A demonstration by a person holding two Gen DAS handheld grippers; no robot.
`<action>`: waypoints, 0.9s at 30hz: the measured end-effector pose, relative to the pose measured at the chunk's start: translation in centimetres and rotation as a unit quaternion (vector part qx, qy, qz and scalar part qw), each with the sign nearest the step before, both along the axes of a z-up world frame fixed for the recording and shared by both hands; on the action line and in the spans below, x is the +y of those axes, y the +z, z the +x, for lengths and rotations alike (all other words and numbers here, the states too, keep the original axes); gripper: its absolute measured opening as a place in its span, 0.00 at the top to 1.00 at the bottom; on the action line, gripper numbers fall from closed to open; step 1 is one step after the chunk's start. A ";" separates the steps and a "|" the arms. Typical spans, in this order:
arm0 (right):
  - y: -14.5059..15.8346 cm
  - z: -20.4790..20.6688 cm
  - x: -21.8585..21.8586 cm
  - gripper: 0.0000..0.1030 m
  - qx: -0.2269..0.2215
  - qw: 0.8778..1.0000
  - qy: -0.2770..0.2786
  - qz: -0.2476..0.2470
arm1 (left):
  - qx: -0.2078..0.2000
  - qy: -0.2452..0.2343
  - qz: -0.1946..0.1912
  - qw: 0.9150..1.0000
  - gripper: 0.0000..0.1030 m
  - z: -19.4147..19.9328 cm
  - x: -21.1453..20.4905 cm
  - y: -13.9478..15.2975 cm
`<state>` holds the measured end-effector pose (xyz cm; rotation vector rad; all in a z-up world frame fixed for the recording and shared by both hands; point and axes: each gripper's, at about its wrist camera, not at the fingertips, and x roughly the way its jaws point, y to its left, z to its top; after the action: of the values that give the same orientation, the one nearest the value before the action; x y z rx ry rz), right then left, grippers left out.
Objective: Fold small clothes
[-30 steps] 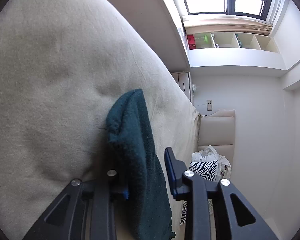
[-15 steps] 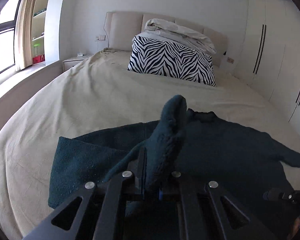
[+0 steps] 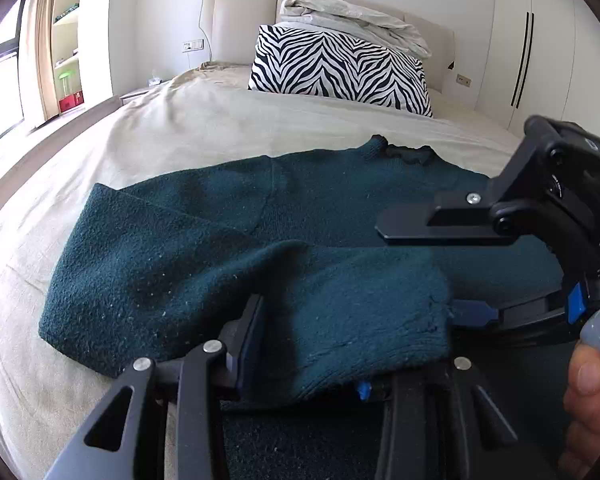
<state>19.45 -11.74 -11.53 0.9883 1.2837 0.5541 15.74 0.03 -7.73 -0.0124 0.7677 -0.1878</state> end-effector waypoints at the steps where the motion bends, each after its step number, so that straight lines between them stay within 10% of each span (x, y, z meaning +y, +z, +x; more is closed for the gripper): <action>1: 0.3 0.3 0.8 0.53 -0.008 1.000 0.016 -0.007 | 0.003 0.001 -0.004 1.000 0.56 0.1 0.1 0.0; 5: 1.5 1.2 2.4 0.82 -0.039 0.996 0.054 -0.061 | -0.010 0.011 -0.027 1.000 0.27 -0.6 1.1 0.4; 15: 6.9 3.6 -6.3 0.98 -0.117 0.958 -0.038 -0.257 | -0.041 0.029 -0.107 0.993 0.24 -1.7 4.0 1.0; 21: 4.2 3.2 -9.6 0.96 -0.040 0.987 -0.055 -0.148 | -0.053 0.052 -0.143 0.987 0.24 -1.9 5.5 1.0; 23: 3.5 3.2 -6.8 0.87 -0.041 0.988 -0.030 -0.148 | -0.048 0.055 -0.150 0.986 0.24 -1.8 5.8 0.7; 25: 3.0 2.8 -4.1 0.43 -0.042 0.990 -0.006 -0.134 | -0.044 0.055 -0.154 0.986 0.24 -1.7 5.9 0.6; 27: 2.3 2.6 -1.7 0.25 -0.033 0.992 0.006 -0.118 | -0.044 0.054 -0.156 0.985 0.24 -1.7 6.0 0.6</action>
<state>22.02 -13.48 -9.18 0.7606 1.2642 0.4298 14.09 6.02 -7.16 -0.3415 0.6423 -0.2022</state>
